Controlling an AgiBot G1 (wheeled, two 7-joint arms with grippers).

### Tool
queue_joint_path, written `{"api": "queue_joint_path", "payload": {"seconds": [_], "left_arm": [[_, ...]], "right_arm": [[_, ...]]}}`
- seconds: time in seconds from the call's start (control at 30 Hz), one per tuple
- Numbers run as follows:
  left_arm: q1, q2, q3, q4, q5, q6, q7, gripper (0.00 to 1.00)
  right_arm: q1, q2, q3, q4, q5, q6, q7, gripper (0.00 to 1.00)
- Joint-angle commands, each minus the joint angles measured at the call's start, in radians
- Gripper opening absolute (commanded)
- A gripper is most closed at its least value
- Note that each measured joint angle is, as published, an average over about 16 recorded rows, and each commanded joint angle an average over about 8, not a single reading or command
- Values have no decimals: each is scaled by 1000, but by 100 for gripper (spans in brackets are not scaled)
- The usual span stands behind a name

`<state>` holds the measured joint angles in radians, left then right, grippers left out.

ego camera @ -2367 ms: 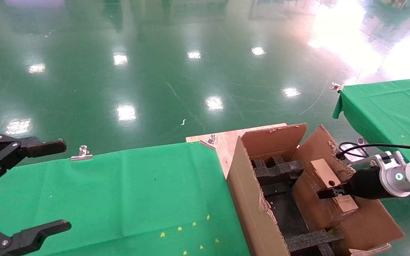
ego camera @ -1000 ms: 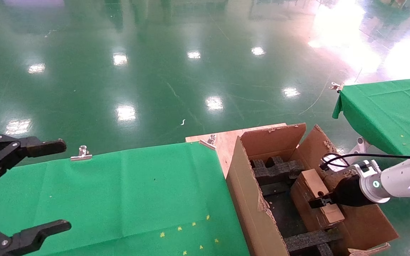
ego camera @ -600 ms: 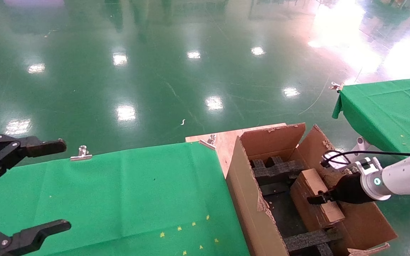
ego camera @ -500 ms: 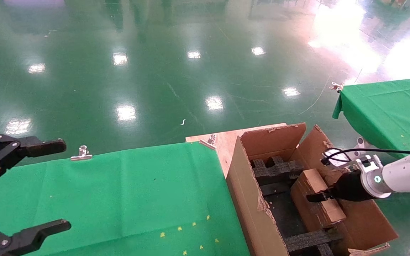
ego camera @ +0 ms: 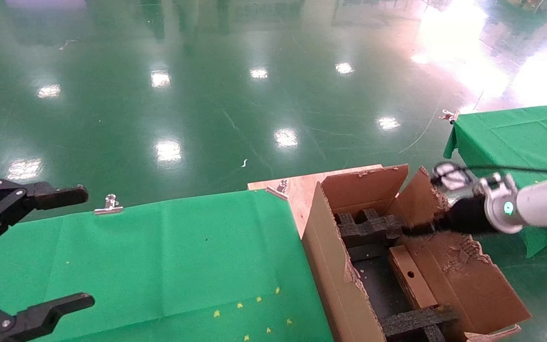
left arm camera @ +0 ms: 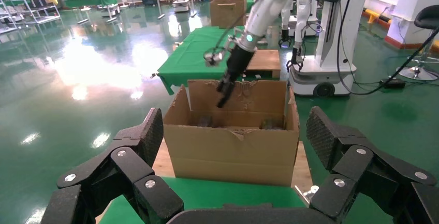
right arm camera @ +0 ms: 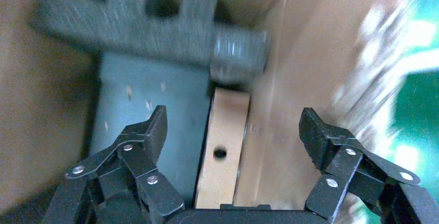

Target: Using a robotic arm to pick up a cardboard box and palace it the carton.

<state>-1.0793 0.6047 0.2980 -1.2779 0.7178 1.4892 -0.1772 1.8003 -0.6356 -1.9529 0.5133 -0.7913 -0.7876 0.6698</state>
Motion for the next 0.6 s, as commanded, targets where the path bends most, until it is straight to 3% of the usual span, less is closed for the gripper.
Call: {"api": "queue_joint_path", "payload": {"seconds": [0.03,0.27,0.6], "left_arm": [[0,0,0,0,0,0,0,100],[0,0,0,0,0,0,0,100],[0,0,1,0,-1,-1,0,100]], "right_arm": [[26,2,6,6,-2,1,-6,100],[155,59,79,120,52,-71,-90,100],[247,164,167,264,176,-277,-173,100]]}}
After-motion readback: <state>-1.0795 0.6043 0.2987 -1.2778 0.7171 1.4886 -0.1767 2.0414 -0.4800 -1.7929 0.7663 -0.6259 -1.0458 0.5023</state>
